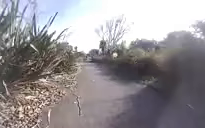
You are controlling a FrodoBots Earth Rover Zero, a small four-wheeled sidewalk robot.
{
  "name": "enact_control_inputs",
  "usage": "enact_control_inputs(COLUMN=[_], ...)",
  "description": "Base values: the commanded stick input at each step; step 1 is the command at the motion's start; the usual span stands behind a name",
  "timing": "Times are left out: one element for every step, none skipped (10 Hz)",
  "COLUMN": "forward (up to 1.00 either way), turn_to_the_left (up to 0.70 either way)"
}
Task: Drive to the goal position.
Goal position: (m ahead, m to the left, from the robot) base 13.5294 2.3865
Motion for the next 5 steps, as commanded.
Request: enact_control_inputs(forward=[0.45,0.45,0.45,0.45,0.45], turn_to_the_left=[0.00,0.00,0.00,0.00,-0.27])
